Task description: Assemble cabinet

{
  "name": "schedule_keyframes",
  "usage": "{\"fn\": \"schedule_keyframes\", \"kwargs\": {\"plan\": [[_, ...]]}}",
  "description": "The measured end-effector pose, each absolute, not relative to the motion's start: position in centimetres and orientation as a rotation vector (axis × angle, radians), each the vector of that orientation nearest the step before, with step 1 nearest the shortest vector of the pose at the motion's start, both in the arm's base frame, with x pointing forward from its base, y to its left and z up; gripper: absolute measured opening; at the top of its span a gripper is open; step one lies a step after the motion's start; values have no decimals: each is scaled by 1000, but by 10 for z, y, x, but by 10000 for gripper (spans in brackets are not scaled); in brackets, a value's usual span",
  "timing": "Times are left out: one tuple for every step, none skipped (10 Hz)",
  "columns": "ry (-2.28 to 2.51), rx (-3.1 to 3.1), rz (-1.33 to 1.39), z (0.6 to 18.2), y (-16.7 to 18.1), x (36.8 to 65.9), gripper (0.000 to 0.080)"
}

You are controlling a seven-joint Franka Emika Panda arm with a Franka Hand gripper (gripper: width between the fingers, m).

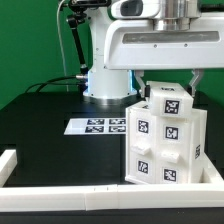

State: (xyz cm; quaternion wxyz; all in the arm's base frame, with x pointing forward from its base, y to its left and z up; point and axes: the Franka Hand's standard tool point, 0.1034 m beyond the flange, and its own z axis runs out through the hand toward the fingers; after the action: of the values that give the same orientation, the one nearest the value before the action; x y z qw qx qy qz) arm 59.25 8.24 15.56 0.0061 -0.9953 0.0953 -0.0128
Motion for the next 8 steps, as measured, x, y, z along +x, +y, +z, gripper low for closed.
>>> {"fn": "schedule_keyframes", "kwargs": {"plan": [[521,-3081,-57,157,86,594,556],[783,-3020,-59,158,89,594,556],[821,-3010,-58,158,89,594,556],[982,-2951,-54,159,89,594,556],[1108,-2898,-56,159,89,595,556],[1214,-2854,-54,159,89,595,556],[1274,-2826,-52,159,90,595,556],[1371,-2774,-46,159,90,595,556]]}}
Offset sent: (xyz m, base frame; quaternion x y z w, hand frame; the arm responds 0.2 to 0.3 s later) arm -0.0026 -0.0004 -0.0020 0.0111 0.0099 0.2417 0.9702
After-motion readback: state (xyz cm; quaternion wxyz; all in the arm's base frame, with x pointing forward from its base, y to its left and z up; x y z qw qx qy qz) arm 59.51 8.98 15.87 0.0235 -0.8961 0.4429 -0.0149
